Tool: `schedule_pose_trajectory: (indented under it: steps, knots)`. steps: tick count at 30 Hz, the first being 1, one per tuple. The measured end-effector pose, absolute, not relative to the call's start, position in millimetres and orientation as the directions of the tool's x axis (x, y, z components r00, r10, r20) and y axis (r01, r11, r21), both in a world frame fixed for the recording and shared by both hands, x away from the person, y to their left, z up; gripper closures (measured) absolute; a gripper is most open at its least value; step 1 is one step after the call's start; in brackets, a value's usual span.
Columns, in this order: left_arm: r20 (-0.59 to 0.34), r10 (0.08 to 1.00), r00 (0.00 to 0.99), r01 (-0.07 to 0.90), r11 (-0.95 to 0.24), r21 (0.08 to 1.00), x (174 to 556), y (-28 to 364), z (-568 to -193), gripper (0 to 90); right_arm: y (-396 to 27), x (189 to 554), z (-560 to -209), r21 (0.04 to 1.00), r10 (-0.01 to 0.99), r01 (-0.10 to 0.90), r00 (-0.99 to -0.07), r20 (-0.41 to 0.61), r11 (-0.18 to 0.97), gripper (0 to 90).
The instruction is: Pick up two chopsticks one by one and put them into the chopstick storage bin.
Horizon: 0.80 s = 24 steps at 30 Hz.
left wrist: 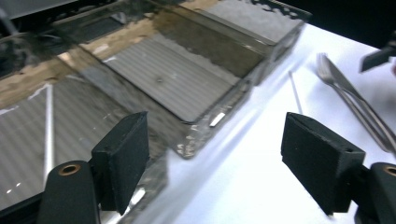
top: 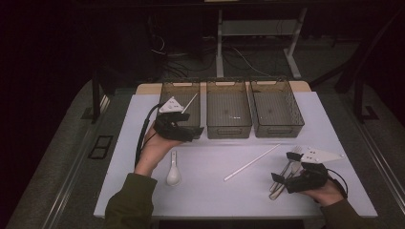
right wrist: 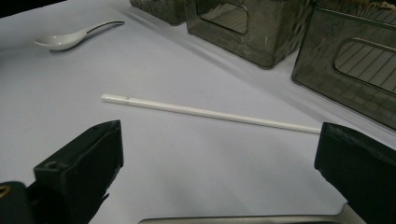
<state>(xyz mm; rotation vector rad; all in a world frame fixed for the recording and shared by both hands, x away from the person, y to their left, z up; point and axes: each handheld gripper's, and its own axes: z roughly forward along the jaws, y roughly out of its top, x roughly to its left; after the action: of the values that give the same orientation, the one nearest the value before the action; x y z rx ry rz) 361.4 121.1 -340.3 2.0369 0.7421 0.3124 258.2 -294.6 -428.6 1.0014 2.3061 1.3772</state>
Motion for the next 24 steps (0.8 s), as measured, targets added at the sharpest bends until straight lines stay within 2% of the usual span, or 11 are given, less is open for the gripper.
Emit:
schedule_pose_trajectory:
  steps: [7, 12, 24]
  knots:
    - [-0.074, 0.587, 0.806, 0.356, -0.382, 0.853, 339, 110, -352, 21.7, -294, 257, -428, 0.847, 0.685, 0.437, -0.718, 0.125, 0.304, 1.4]
    - [-0.038, 0.581, 0.813, 0.333, -0.410, 0.849, 326, 104, -368, 20.5, -294, 258, -429, 0.854, 0.683, 0.420, -0.722, 0.109, 0.308, 1.4]
    - [-0.049, 0.544, 0.837, 0.329, -0.430, 0.841, 316, 84, -388, 20.8, -294, 257, -428, 0.853, 0.685, 0.424, -0.719, 0.115, 0.303, 1.4]
